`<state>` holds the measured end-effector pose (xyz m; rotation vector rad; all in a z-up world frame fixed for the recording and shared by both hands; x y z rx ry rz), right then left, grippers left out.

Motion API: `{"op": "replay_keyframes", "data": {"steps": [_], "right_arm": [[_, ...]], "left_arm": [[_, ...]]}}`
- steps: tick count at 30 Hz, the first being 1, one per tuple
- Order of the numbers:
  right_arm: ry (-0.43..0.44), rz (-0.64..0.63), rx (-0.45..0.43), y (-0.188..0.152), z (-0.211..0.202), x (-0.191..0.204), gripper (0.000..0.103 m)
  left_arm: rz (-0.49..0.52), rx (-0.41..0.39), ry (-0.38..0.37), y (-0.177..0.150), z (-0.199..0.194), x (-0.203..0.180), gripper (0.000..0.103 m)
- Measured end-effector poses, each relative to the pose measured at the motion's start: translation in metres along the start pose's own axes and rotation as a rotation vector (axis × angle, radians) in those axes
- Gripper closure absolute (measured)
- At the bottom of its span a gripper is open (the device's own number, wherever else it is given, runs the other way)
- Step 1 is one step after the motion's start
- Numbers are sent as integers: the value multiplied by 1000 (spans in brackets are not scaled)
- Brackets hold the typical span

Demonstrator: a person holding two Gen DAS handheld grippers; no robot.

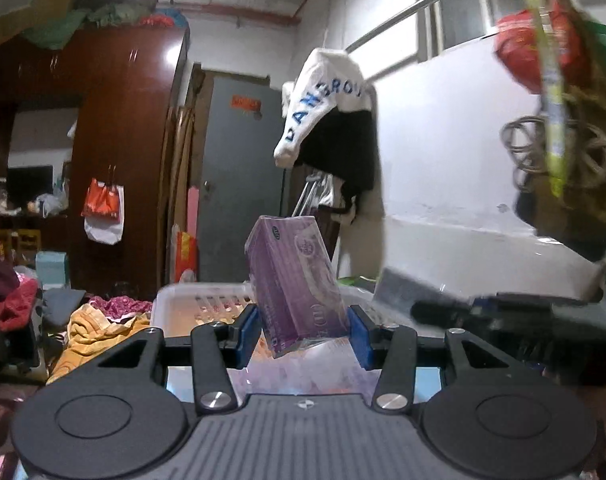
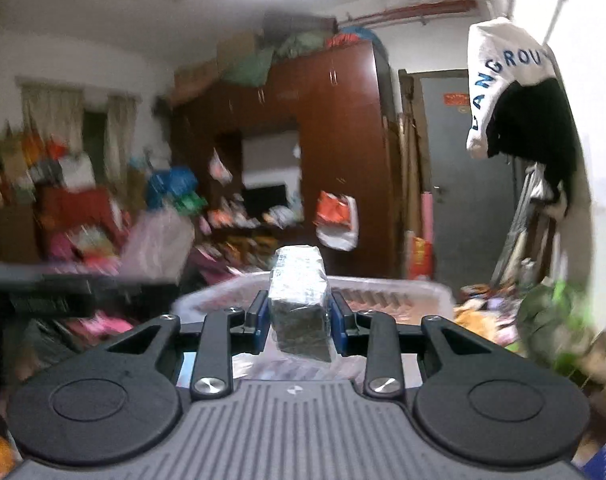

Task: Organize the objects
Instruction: 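Lift both items into the white basket and open both tools, then grasp the red tin with the right tool while the left grasps the orange-wrapped pack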

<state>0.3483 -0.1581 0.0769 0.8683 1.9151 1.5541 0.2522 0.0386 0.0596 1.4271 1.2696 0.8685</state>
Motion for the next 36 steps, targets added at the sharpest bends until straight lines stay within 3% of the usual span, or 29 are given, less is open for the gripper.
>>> {"op": "replay_keyframes", "data": {"steps": [5, 7, 9, 10, 11, 12, 17, 19, 21, 24, 26, 36], "right_arm": [[33, -13, 100, 3, 50, -3, 68], [47, -37, 108, 0, 57, 1, 63], [60, -38, 109, -2, 57, 2, 14], [44, -30, 88, -3, 51, 0, 7], [28, -25, 56, -3, 41, -2, 6], [28, -19, 35, -3, 30, -2, 6], [56, 48, -8, -11, -19, -14, 0], [37, 96, -11, -25, -34, -23, 0], [6, 89, 73, -42, -36, -31, 0], [-53, 86, 209, -68, -26, -38, 0], [-30, 99, 262, -78, -21, -39, 0], [51, 124, 411, -108, 12, -29, 0]], "left_arm": [[-82, 98, 46, 12, 52, 25, 52], [-95, 125, 51, 6, 63, 29, 51], [-99, 155, 66, 1, 71, 32, 46], [-107, 169, 72, -1, 73, 34, 29], [-116, 167, 69, -3, 72, 36, 14], [-119, 155, 59, -4, 66, 38, 12], [-111, 82, -28, -13, 16, 35, 11], [-65, 99, -3, -29, -3, 33, 11], [-37, 112, 36, -51, -21, 38, 11], [-74, 143, 69, -77, -38, 56, 11], [-110, 162, 74, -91, -46, 68, 11], [-104, 213, 91, -114, -36, 73, 11]]}}
Point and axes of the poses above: each gripper's, at about its wrist camera, not at the fingertips, and z roughly the way its jaws point, x to its left, y to its top, the point moved 4 cm from there along z, roughly the way its jaws point, and after that the axes turned 4 degrees about x, right-handed, at the moved point
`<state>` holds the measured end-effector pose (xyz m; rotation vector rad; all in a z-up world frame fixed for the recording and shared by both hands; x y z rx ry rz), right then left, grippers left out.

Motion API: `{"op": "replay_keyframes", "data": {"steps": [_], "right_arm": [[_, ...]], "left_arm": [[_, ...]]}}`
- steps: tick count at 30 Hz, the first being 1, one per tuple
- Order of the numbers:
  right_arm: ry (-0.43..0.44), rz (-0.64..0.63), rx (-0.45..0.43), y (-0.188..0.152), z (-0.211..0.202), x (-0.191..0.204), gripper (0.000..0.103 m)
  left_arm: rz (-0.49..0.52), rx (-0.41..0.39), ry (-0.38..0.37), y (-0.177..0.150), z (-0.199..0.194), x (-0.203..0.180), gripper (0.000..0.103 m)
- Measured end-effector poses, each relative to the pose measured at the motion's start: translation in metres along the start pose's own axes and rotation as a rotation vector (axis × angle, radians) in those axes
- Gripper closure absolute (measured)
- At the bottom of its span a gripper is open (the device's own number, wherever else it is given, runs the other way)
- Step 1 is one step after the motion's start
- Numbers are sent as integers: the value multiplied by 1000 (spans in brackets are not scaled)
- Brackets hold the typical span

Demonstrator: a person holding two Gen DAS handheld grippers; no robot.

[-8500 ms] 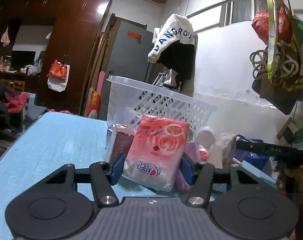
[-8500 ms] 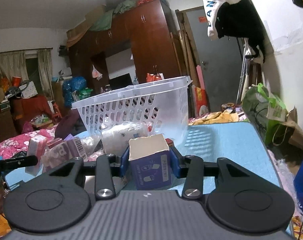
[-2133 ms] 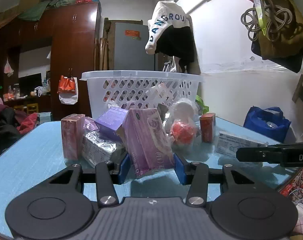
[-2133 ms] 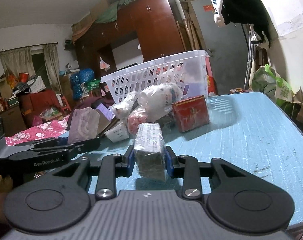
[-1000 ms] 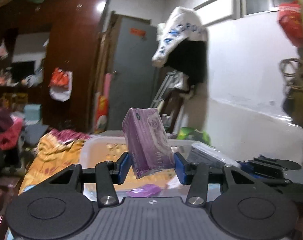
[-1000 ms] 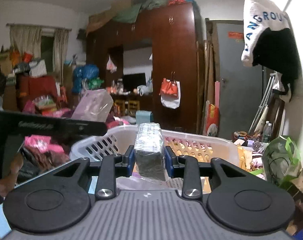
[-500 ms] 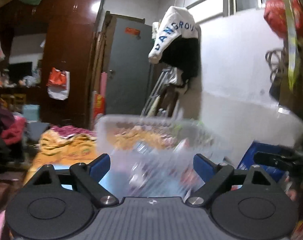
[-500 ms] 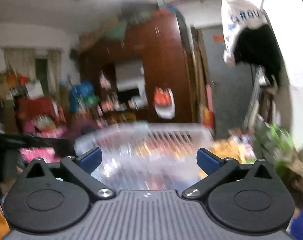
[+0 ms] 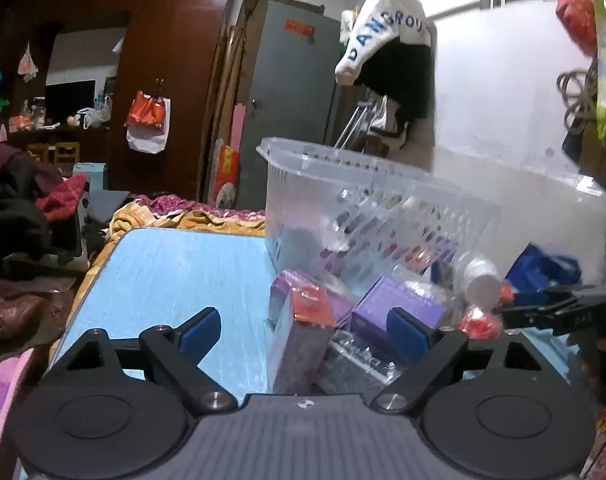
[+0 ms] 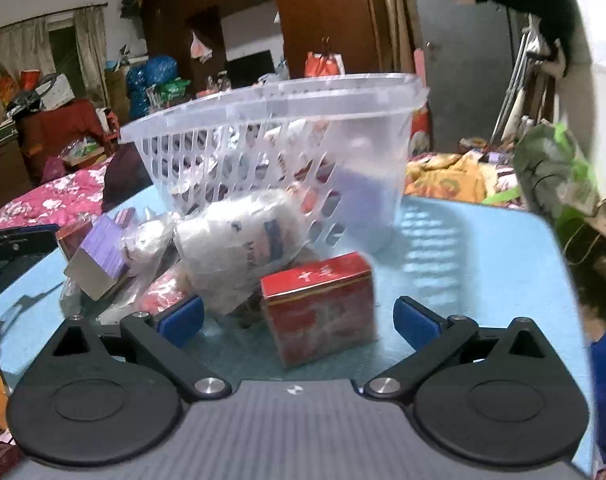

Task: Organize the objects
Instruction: 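Grasp the red tin with the right tool while the left grasps the orange-wrapped pack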

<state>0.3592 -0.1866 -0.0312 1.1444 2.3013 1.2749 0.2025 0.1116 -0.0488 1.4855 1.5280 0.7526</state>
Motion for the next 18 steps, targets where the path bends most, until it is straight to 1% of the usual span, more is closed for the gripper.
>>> {"op": "replay_keyframes", "data": {"steps": [2, 3, 5, 7, 8, 9, 10, 11, 13, 16, 18], "right_arm": [[-15, -5, 6, -3, 3, 0, 0], [-11, -4, -1, -4, 2, -1, 4], [-12, -8, -32, -4, -4, 0, 7], [-31, -23, -42, -5, -6, 2, 12], [-39, -29, -48, -5, -7, 3, 16], [-45, -31, -52, -4, -8, 3, 16], [-47, -31, -53, -5, -8, 3, 16], [-46, -30, -52, -4, -7, 3, 16], [-38, -23, -47, -2, -6, 3, 15], [-23, -10, -29, -1, -1, 2, 14], [-18, -2, -28, -1, -1, 1, 16]], "left_arm": [[13, 13, 33, -3, 6, -1, 11], [17, 19, 44, -5, 8, -1, 11], [23, 16, 55, -9, 8, -2, 11], [26, 17, 70, -10, 10, -2, 13], [22, 19, 69, -10, 10, -1, 17], [16, 19, 65, -10, 10, -1, 20], [13, 26, 68, -10, 11, -1, 31], [9, 29, 65, -10, 12, -1, 34], [10, 34, 52, -10, 14, -3, 35], [30, 34, 54, -10, 16, -8, 37], [33, 28, 38, -10, 15, -9, 46]]}}
Point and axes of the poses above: each gripper's, at about its wrist camera, not at the fingertips, and z roughly the way its jaws point, x to its left, y to its top, the point moved 4 cm from there along z, roughly the way its jaws point, and after that the axes turned 4 degrees about x, right-handed, at the moved point
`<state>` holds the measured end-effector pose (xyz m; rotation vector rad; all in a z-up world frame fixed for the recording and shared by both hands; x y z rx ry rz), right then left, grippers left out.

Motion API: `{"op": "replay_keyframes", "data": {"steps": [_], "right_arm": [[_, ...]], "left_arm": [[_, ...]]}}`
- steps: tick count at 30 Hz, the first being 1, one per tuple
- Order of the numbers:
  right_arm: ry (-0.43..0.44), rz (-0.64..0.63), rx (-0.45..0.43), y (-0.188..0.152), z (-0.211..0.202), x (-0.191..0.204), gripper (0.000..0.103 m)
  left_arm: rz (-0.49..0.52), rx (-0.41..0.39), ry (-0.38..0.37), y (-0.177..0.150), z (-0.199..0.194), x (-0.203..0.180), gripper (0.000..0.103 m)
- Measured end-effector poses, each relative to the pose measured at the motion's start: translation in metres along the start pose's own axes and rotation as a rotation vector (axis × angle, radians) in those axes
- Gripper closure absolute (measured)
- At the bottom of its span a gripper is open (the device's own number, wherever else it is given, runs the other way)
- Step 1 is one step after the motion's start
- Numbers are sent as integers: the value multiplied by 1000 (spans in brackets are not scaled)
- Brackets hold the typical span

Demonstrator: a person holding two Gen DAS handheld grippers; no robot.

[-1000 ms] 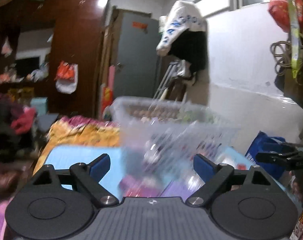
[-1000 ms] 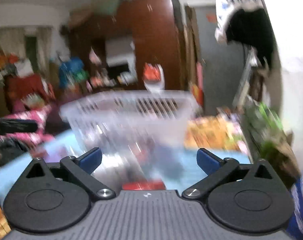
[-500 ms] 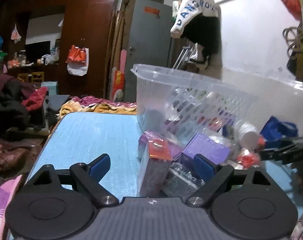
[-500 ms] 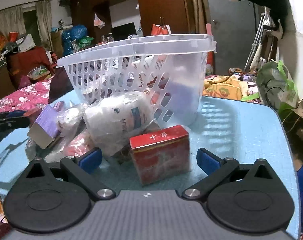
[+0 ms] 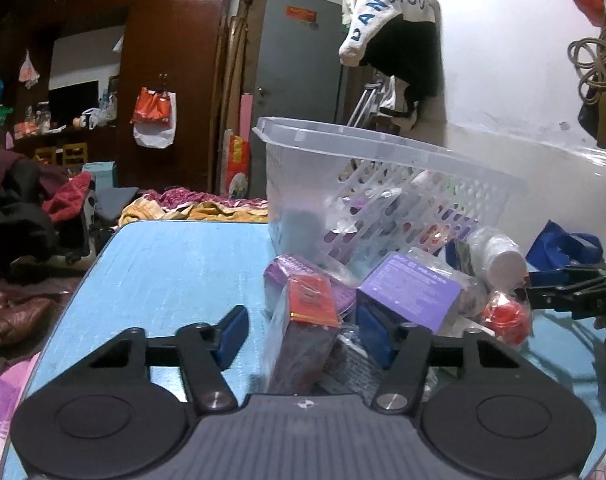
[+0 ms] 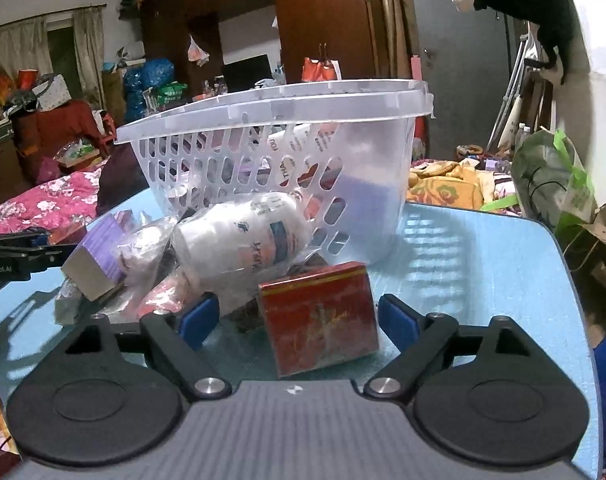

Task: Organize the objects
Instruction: 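Grasp the red tin with the right tool while the left grasps the orange-wrapped pack, then carry both items into the white basket and open both tools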

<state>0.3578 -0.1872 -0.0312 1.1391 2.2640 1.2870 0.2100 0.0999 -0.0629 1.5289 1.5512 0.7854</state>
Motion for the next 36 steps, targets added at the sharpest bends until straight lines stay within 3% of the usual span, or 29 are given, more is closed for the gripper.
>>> {"op": "replay_keyframes", "data": {"steps": [1, 3, 4, 7, 16, 30, 36], "right_arm": [[-1, 2, -6, -1, -1, 0, 19], [-2, 3, -24, -1, -5, 0, 39], [-10, 6, -33, -1, -7, 0, 39], [-27, 2, -60, -1, -12, 1, 39], [-48, 3, -118, -1, -21, 1, 40], [-67, 7, -228, -2, -37, 4, 40], [-112, -5, -336, -5, -53, 10, 40]], "left_arm": [[-5, -7, -14, -1, -2, 2, 56], [-16, -23, -21, -1, -4, 3, 60], [-27, -32, -26, -1, -5, 5, 67], [-65, -50, -42, -2, -7, 11, 69], [-78, -106, -43, 0, -13, 13, 70], [-84, -124, -34, -2, -14, 15, 70], [-85, -198, -30, 0, -27, 15, 71]]}}
Point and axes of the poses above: each gripper's, at about its wrist camera, not at the fingertips, and z roughly the way its jaws point, x to its left, y to its top, the point moved 4 cm from there along z, roughly the way its jaws point, and after that the axes turned 4 degrees about x, right-handed, at the moved point
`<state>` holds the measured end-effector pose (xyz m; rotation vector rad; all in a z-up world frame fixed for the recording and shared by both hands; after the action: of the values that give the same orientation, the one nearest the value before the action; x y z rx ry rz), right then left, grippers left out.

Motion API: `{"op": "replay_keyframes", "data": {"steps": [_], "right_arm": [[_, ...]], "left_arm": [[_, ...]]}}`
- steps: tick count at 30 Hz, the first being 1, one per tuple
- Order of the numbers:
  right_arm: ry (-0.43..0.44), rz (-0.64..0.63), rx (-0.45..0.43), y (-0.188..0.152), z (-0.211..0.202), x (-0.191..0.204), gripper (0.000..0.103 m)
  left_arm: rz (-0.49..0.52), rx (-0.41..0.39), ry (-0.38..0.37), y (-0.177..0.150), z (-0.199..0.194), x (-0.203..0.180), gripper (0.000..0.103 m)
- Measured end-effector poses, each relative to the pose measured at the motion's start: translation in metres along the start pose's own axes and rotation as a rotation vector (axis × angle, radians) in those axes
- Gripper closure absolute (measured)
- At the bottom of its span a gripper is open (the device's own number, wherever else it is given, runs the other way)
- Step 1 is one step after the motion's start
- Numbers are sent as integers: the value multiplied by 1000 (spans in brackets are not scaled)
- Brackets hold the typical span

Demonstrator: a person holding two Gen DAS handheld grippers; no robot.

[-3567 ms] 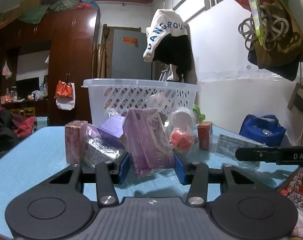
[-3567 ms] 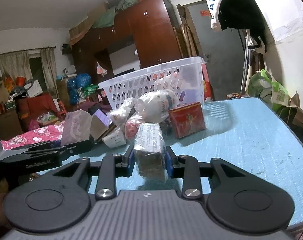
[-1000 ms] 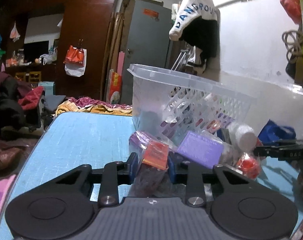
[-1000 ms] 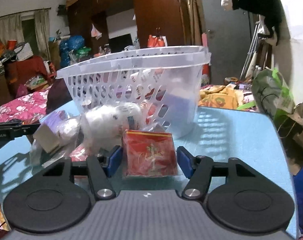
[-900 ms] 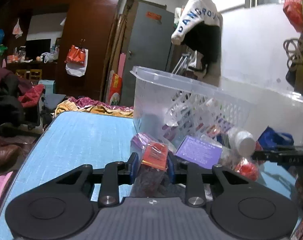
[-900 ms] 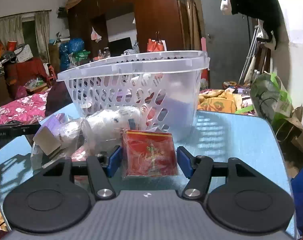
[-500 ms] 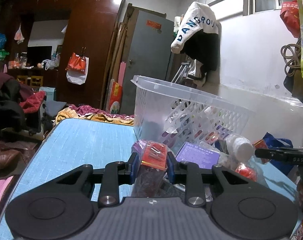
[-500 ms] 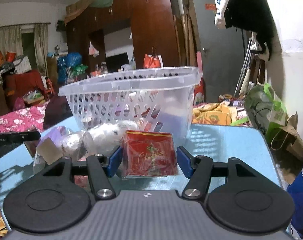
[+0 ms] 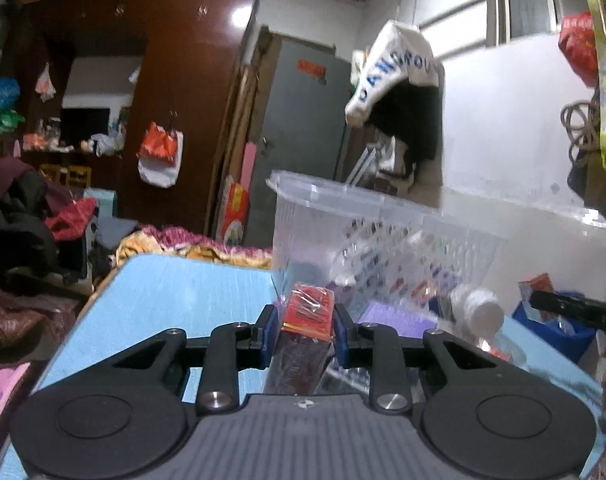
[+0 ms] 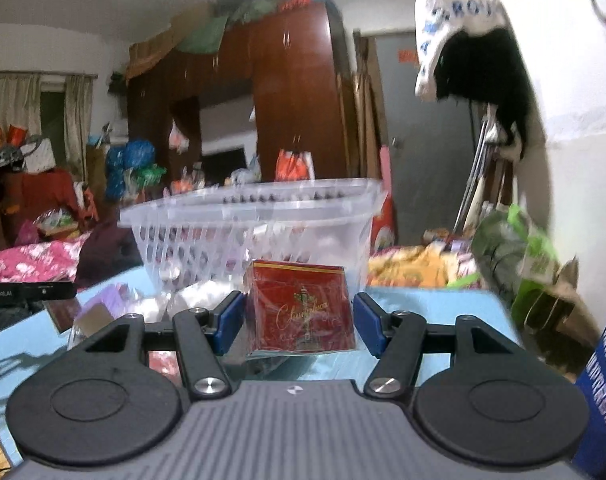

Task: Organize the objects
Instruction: 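Carry both items into the white basket and open both tools, then move both tools back down toward the remaining items on the table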

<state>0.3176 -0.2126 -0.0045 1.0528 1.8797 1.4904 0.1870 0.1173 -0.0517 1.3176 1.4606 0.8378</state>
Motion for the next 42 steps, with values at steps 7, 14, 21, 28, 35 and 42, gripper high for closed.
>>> {"op": "replay_keyframes", "data": {"steps": [7, 14, 21, 28, 35, 42], "right_arm": [[19, -23, -150, 52, -26, 20, 40], [-18, -139, -101, 135, 29, 40, 40], [-67, -203, 33, 134, 92, 35, 24], [-8, -115, -17, 119, 42, 34, 0], [72, -16, 113, 31, 1, 44, 0], [148, -38, 282, -22, 20, 67, 0]], "left_arm": [[66, -166, -108, 77, -29, -42, 71], [39, -81, -168, 170, 56, -91, 71], [-43, 74, -139, 146, 123, -83, 51], [15, -9, -107, 137, 73, -84, 25], [111, 54, -11, 55, 3, -73, 18], [86, 233, -18, -8, 15, -55, 18]]}}
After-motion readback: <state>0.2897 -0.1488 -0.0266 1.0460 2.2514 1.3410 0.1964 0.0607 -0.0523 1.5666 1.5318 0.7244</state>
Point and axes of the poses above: each gripper's, at about its wrist camera, not at the fingertips, and z roughly the way its jaws point, x to its left, y to its top, the point moved 4 cm from there along z, roughly the way its jaws point, and after that the axes turned 4 degrees about x, right-handed, at the moved point
